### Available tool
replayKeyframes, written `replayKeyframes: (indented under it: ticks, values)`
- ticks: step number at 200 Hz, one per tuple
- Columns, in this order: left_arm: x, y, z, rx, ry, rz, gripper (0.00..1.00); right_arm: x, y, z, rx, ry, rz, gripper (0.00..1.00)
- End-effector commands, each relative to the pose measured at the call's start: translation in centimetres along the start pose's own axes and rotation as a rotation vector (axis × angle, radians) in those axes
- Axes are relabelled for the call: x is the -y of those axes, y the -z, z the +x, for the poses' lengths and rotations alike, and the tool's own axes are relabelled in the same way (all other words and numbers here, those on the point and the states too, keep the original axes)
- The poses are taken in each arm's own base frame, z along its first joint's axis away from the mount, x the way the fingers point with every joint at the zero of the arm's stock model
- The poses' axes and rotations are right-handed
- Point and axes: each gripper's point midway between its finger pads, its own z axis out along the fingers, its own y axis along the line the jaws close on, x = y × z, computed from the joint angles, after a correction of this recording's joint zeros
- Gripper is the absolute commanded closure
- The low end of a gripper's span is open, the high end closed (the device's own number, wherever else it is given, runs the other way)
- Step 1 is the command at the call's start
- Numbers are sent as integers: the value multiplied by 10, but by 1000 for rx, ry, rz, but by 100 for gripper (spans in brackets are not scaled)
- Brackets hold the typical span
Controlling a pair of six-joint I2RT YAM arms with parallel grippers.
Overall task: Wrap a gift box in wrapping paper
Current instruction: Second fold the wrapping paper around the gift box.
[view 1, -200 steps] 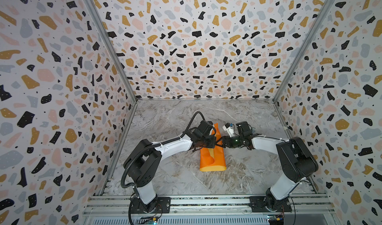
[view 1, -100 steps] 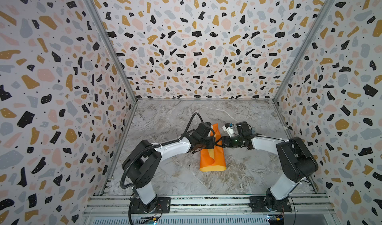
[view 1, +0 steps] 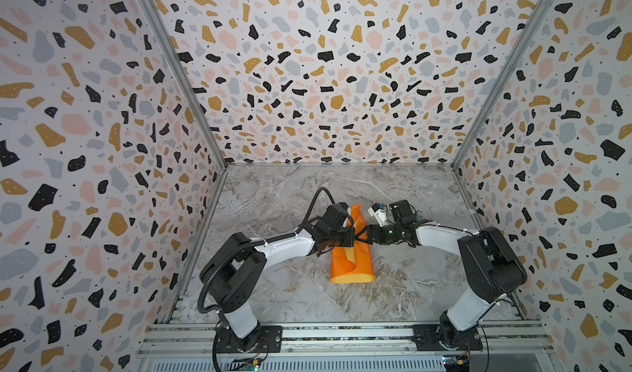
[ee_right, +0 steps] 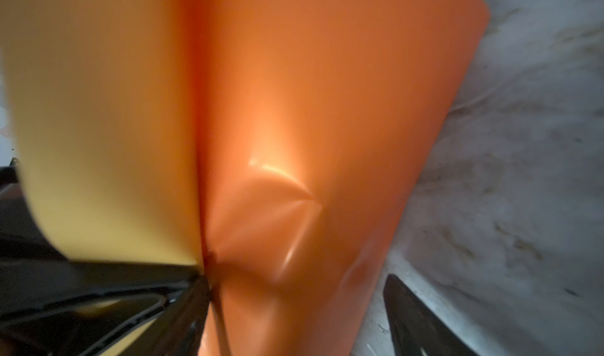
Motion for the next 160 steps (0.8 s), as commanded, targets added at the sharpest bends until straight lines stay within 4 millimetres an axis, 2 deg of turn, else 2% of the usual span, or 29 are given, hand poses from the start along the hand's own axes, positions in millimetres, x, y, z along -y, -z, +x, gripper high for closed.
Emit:
replayKeyframes:
  ticks: [1,66,100,160]
  values:
    - [-13,-8,24,-64,9,-33,85,3,8,13,-44,-19,59,17]
    - [-10,-8,23,-62,8,-16,67,14,47,3,44,-41,112,17]
    - [-5,-9,21,-60,7,5,54,26,69,0,99,-50,183,17]
    - [2,-7,16,-52,-2,31,34,28,87,-9,159,-43,231,16]
